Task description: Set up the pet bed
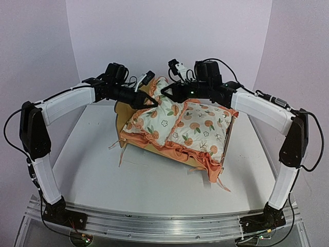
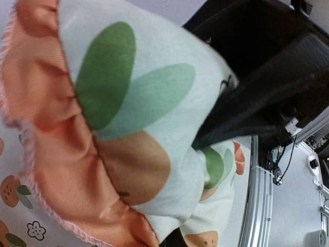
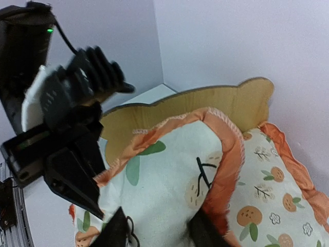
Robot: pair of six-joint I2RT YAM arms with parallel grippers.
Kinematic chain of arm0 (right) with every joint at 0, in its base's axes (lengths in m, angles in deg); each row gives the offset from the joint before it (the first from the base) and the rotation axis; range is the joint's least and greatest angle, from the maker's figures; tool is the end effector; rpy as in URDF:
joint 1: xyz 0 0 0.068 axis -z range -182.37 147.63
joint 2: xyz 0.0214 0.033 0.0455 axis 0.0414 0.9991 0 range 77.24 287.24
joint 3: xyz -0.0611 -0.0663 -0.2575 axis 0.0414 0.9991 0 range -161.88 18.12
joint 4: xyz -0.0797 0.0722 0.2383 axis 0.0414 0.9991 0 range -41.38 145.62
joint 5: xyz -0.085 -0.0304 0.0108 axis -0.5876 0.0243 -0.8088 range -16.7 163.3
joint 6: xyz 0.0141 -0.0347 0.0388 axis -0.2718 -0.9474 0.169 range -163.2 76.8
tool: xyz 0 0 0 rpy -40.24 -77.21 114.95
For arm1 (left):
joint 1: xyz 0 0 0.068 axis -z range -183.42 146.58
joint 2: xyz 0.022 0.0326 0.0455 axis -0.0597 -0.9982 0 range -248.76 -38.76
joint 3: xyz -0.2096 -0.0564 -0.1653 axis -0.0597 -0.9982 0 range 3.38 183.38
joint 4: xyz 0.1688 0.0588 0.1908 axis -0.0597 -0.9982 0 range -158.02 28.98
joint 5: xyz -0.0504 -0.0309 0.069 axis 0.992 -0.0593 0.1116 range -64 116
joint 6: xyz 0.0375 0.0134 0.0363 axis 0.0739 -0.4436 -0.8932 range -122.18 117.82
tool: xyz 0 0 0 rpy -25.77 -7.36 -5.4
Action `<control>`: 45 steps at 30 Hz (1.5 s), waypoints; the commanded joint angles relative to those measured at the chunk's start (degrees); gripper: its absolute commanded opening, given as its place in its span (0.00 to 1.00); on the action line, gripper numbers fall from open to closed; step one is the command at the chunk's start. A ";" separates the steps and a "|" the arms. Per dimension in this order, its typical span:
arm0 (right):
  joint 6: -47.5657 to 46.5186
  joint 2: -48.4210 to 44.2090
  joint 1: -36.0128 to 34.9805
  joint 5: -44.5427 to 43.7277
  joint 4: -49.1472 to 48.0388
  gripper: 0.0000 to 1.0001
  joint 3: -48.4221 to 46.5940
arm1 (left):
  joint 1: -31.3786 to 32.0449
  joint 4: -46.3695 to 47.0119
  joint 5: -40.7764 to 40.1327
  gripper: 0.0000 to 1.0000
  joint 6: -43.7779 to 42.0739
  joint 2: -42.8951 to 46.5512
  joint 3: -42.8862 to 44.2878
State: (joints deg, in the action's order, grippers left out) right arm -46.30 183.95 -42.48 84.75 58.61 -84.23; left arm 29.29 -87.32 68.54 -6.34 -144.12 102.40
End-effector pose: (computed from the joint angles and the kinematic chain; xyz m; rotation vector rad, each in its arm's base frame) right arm 0.3398 0.2955 0.3805 -0.8182 1.6738 0.6342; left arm 0.3441 -0.2497 0.3467 1.0949 1.8619 -1.0819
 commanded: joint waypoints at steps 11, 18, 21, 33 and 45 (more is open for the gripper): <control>37.77 -11.53 8.10 11.06 -19.62 0.98 20.76 | -2.63 1.53 -8.16 0.00 0.83 -0.60 7.15; 50.59 -4.96 7.68 11.27 -39.41 0.96 23.42 | -3.44 2.51 -3.08 0.00 3.55 -0.80 8.70; 54.50 1.14 6.91 12.07 -44.88 0.93 19.90 | -3.44 2.45 -2.09 0.00 3.18 -0.63 8.78; 60.02 10.01 4.61 11.09 -48.83 0.00 12.25 | -3.52 -0.85 -12.27 0.20 -1.50 -0.24 11.54; 64.69 14.59 2.04 -16.04 -19.79 0.00 -0.86 | -4.13 3.25 -37.01 0.85 -23.49 5.96 11.17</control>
State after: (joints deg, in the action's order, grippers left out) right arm 14.62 195.07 -39.28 75.56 30.72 -73.77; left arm 25.77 -88.68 41.34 -21.66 -143.57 114.62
